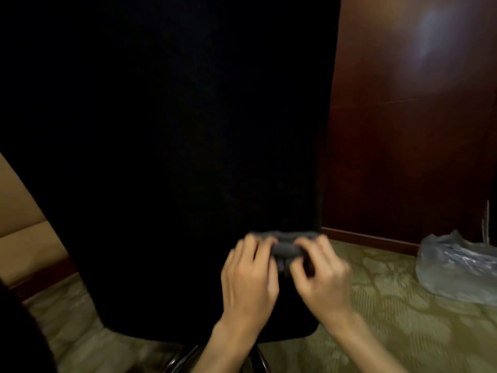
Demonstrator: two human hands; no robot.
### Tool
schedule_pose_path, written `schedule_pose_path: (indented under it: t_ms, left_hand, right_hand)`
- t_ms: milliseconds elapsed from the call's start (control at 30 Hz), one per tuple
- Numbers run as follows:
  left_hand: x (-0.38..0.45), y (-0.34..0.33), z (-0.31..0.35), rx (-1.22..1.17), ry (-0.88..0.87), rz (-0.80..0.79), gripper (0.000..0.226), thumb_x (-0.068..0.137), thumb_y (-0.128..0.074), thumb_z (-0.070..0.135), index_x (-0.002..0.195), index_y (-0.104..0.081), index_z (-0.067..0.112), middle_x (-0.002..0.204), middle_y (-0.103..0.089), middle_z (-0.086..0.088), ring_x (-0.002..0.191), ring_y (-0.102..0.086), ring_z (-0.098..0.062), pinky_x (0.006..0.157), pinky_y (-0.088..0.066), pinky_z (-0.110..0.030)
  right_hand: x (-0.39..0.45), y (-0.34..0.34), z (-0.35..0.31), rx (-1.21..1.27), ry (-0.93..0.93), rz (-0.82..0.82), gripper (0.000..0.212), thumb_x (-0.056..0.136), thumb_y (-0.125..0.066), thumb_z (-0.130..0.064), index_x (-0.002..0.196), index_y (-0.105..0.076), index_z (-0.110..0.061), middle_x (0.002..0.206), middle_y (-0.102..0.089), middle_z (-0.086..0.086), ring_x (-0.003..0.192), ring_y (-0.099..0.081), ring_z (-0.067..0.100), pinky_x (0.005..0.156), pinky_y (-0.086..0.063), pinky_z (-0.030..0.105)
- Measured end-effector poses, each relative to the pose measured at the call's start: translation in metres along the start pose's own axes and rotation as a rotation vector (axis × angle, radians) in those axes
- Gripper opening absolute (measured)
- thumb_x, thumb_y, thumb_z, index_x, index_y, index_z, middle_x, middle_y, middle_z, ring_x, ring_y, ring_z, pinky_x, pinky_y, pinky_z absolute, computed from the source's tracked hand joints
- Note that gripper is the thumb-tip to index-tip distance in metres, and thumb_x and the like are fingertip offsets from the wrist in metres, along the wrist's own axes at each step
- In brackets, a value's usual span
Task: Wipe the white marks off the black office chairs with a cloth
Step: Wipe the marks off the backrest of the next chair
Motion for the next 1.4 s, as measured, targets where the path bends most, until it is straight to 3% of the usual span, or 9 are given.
schedule_pose_path:
  t_ms: [100, 200, 367, 500, 667, 933, 1067, 1267, 1400]
  left_hand:
    - [-0.015, -0.011, -0.004, -0.081, 0.040, -0.052, 0.031, 0.087, -0.050, 0.018, 0.111, -0.068, 0.009, 0.099, -0.057, -0.004, 0.084, -0.063, -0.025, 0.071, -0.056, -0.039]
    - [0.026, 0.013, 0.006, -0.122, 0.040, 0.089, 0.030, 0.088, -0.051, 0.014, 0.111, -0.068, 0.004, 0.097, -0.059, -0.011, 0.086, -0.063, -0.030, 0.074, -0.055, -0.042]
    - [0.073, 0.041, 0.018, -0.166, 0.045, 0.245, 0.025, 0.089, -0.058, 0.005, 0.112, -0.068, 0.003, 0.100, -0.059, -0.012, 0.088, -0.062, -0.025, 0.075, -0.054, -0.038]
    - [0.023, 0.002, 0.009, -0.080, 0.007, 0.142, 0.031, 0.087, -0.054, 0.010, 0.114, -0.068, 0.002, 0.098, -0.059, -0.014, 0.085, -0.061, -0.031, 0.073, -0.054, -0.043]
    - [-0.045, -0.037, -0.006, -0.088, 0.035, -0.054, 0.031, 0.089, -0.052, 0.014, 0.116, -0.066, 0.005, 0.095, -0.059, -0.010, 0.084, -0.061, -0.027, 0.067, -0.056, -0.044]
    - [0.046, 0.014, 0.019, -0.141, 0.020, 0.206, 0.026, 0.089, -0.059, 0.004, 0.113, -0.070, 0.001, 0.098, -0.060, -0.014, 0.085, -0.061, -0.025, 0.074, -0.051, -0.033]
    - [-0.003, -0.024, 0.008, -0.082, -0.001, 0.097, 0.031, 0.089, -0.055, 0.009, 0.114, -0.070, 0.000, 0.096, -0.060, -0.016, 0.084, -0.061, -0.032, 0.072, -0.052, -0.041]
    - [-0.089, -0.074, -0.008, -0.017, 0.107, -0.183, 0.033, 0.087, -0.052, 0.018, 0.111, -0.071, 0.008, 0.097, -0.060, -0.006, 0.079, -0.062, -0.025, 0.069, -0.048, -0.036]
    - [-0.046, -0.047, 0.004, -0.096, 0.125, -0.016, 0.032, 0.088, -0.054, 0.014, 0.113, -0.071, 0.006, 0.097, -0.060, -0.012, 0.080, -0.062, -0.031, 0.070, -0.051, -0.040]
  right_hand:
    - [-0.014, -0.005, 0.006, 0.000, -0.035, -0.066, 0.024, 0.084, -0.058, -0.018, 0.100, -0.072, -0.007, 0.092, -0.062, 0.004, 0.063, -0.065, 0.023, 0.056, -0.050, 0.027]
    - [0.032, 0.015, -0.009, -0.033, 0.004, 0.043, 0.023, 0.085, -0.059, -0.016, 0.101, -0.072, -0.008, 0.090, -0.063, 0.008, 0.062, -0.063, 0.027, 0.051, -0.052, 0.035]
    - [0.081, 0.035, -0.025, -0.028, 0.007, 0.195, 0.021, 0.084, -0.063, -0.008, 0.103, -0.072, -0.006, 0.091, -0.063, 0.008, 0.056, -0.055, 0.018, 0.052, -0.044, 0.027]
    - [0.024, 0.009, -0.004, -0.084, 0.002, 0.057, 0.025, 0.087, -0.058, -0.013, 0.107, -0.070, -0.005, 0.095, -0.063, 0.011, 0.062, -0.061, 0.030, 0.054, -0.051, 0.037]
    - [-0.041, -0.014, 0.018, -0.122, -0.068, -0.182, 0.025, 0.088, -0.055, -0.019, 0.102, -0.072, -0.008, 0.090, -0.063, 0.005, 0.059, -0.063, 0.025, 0.049, -0.051, 0.034]
    - [0.051, 0.027, -0.001, -0.035, -0.006, 0.147, 0.021, 0.086, -0.063, -0.006, 0.105, -0.072, -0.004, 0.094, -0.065, 0.011, 0.058, -0.059, 0.024, 0.053, -0.049, 0.034]
    - [-0.005, 0.001, 0.020, -0.081, 0.003, 0.046, 0.023, 0.089, -0.058, -0.011, 0.108, -0.068, -0.004, 0.094, -0.063, 0.012, 0.063, -0.061, 0.031, 0.054, -0.051, 0.038]
    - [-0.099, -0.031, 0.053, -0.071, -0.146, -0.250, 0.024, 0.088, -0.055, -0.019, 0.107, -0.066, -0.010, 0.096, -0.061, 0.006, 0.061, -0.064, 0.025, 0.048, -0.052, 0.034]
    - [-0.050, -0.008, 0.042, -0.008, -0.116, -0.087, 0.024, 0.089, -0.056, -0.016, 0.107, -0.069, -0.008, 0.096, -0.062, 0.010, 0.068, -0.063, 0.028, 0.056, -0.052, 0.035]
Point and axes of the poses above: each hand's wrist, its own x-axis towards the middle knuckle, its own y-axis out of the back of the hand, z = x × y, the point moved 9 cm from there along x, towards the middle knuckle
